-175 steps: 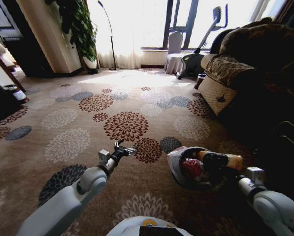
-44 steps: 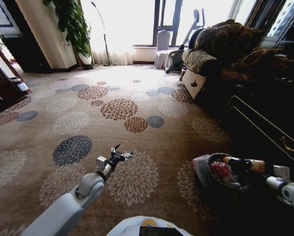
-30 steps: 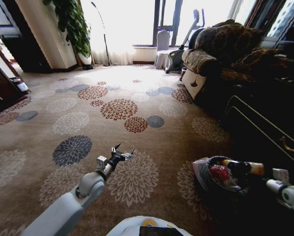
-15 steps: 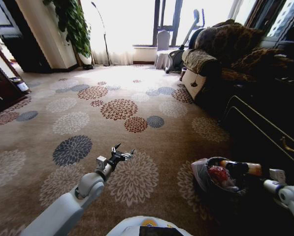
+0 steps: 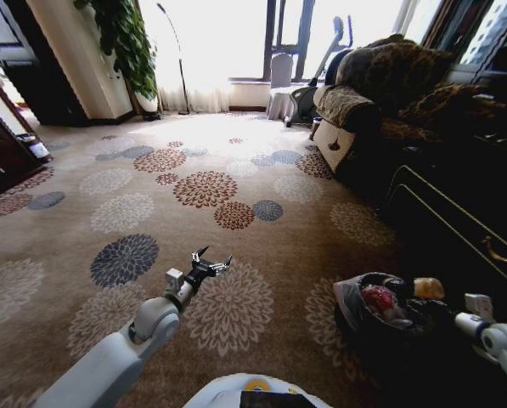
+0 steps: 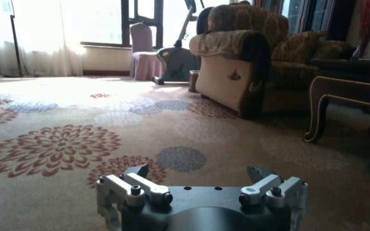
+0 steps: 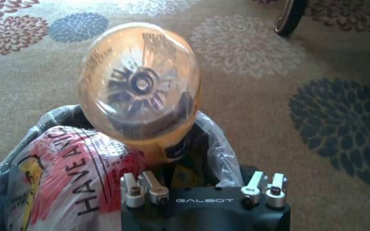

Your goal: Pick up the trash from the ground and place it into the trash bin.

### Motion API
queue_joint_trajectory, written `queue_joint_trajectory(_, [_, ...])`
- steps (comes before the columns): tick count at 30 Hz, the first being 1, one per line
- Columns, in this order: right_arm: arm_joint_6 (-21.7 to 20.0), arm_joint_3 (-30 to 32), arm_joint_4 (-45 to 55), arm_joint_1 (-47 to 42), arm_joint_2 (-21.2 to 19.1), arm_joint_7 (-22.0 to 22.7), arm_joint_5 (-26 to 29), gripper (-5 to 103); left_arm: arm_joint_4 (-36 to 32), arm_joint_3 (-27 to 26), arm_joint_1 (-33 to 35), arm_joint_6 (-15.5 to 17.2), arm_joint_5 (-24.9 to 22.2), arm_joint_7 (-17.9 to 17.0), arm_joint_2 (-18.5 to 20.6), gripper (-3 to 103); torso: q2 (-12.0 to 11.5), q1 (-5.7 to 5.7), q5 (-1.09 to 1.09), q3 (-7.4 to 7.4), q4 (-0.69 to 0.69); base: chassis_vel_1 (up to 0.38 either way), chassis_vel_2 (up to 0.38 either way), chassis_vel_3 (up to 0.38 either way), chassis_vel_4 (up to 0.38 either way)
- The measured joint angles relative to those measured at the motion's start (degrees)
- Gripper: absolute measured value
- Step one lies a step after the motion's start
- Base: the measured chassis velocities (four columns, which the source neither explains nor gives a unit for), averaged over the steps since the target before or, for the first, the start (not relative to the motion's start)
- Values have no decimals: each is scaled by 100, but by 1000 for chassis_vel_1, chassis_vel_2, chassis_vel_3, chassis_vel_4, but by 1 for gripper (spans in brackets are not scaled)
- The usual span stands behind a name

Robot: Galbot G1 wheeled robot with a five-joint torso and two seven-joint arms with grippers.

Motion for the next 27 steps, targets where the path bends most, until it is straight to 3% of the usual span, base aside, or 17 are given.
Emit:
queue_joint_trajectory(4, [6,75,44,-102,-30,-24,15,82,-11,1,-8,-4,-1,0,-7,100,0,0,0,0,-1,0,0,0,0])
queue_joint_trajectory(7, [19,171,123,-240,-44,-45,43,97,-14,21,-8,-14,1,1,-27,100,0,0,0,0,-2,0,0,0,0])
queue_joint_trajectory(20, [73,302,362,-370,-115,92,235,100,-43,10,-1,-51,4,24,-22,100,0,0,0,0,-1,0,0,0,0])
queue_joint_trajectory(27, [425,115,171,-144,-122,390,62,100,-42,-8,44,-116,6,73,-21,100,0,0,2,1,0,0,0,0,0])
